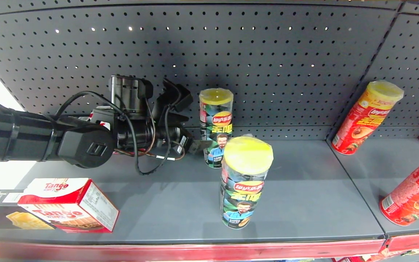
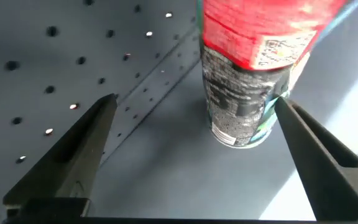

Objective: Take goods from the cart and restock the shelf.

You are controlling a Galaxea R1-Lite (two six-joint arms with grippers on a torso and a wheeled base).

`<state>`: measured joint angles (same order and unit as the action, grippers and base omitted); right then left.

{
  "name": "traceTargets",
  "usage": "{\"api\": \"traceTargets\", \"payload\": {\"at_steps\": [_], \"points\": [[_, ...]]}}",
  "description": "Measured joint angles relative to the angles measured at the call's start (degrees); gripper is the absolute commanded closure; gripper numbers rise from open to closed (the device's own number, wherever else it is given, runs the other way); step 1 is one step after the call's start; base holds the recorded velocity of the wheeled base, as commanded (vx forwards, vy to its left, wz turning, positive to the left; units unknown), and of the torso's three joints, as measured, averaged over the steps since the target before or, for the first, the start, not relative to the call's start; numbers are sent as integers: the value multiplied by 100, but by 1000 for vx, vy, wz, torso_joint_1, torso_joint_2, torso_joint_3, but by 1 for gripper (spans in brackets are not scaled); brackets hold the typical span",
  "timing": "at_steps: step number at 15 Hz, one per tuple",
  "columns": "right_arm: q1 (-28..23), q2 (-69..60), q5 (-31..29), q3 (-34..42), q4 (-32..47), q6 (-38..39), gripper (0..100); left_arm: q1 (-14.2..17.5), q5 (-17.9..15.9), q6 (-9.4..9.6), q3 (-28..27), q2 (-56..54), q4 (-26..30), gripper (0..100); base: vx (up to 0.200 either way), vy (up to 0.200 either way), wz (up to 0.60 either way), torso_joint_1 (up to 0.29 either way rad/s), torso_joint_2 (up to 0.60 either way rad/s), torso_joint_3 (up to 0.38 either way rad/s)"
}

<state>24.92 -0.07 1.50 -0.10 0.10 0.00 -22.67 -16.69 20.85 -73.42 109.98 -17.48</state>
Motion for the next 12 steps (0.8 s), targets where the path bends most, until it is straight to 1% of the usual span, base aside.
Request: {"api": "traceTargets", "payload": {"at_steps": [2, 4, 5, 8, 12], "points": [[0, 0, -2, 0, 0, 0, 0, 10, 40, -10, -22, 5, 2, 0, 0, 0, 0, 0, 0, 0], [0, 0, 0, 0, 0, 0, 0, 29, 183, -11, -24, 0, 2, 0, 0, 0, 0, 0, 0, 0], [0, 0, -2, 0, 0, 0, 0, 49, 202, -11, -24, 0, 5, 0, 0, 0, 0, 0, 0, 0], [5, 0, 2, 0, 0, 0, 0, 82, 208, -11, 27, -15, 9, 0, 0, 0, 0, 0, 0, 0], [0, 0, 2, 0, 0, 0, 0, 107, 202, -2, 234, -224, 41, 0, 0, 0, 0, 0, 0, 0]]}}
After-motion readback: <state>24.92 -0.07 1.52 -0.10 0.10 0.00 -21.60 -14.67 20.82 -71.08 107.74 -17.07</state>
